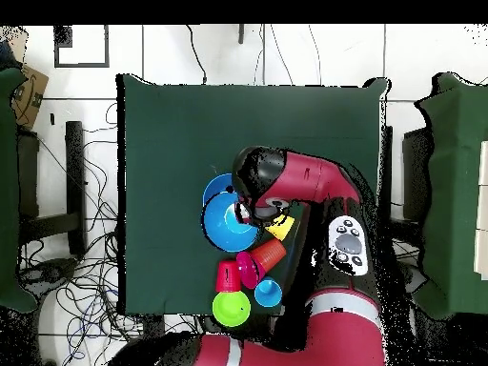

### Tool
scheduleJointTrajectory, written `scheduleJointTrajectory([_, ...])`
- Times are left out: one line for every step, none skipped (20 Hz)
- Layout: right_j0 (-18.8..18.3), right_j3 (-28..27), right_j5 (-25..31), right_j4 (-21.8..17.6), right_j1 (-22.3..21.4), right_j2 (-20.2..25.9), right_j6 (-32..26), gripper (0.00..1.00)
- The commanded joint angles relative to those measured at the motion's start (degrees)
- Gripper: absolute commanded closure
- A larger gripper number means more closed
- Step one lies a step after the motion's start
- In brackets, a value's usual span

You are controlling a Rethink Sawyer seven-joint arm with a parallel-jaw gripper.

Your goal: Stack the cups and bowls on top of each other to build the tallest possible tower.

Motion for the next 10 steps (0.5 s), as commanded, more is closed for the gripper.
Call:
scheduleJointTrajectory([-5.2,10.4,-22.7,-3.3,-7.1,7.2,-4.9,1.0])
scheduleJointTrajectory([-5.1,10.0,-22.5,-3.5,-6.9,7.3,-4.6,1.0])
scheduleJointTrajectory([-5.0,9.7,-22.3,-3.6,-6.7,7.5,-4.3,1.0])
scheduleJointTrajectory([-5.1,9.7,-22.4,-3.9,-6.7,7.7,-4.1,1.0])
scheduleJointTrajectory([-5.1,9.3,-22.3,-4.1,-6.6,7.8,-3.8,1.0])
scheduleJointTrajectory([-5.0,9.0,-22.2,-4.3,-6.4,7.9,-3.5,1.0])
scheduleJointTrajectory([-4.9,8.4,-22.2,-4.5,-6.1,8.0,-3.1,1.0])
scheduleJointTrajectory([-4.6,7.5,-22.2,-4.6,-5.5,8.2,-3.0,1.0])
scheduleJointTrajectory([-4.5,6.7,-21.7,-4.8,-5.0,8.6,-3.6,1.0])
scheduleJointTrajectory([-4.1,5.7,-21.0,-4.6,-4.3,8.8,-3.4,1.0])
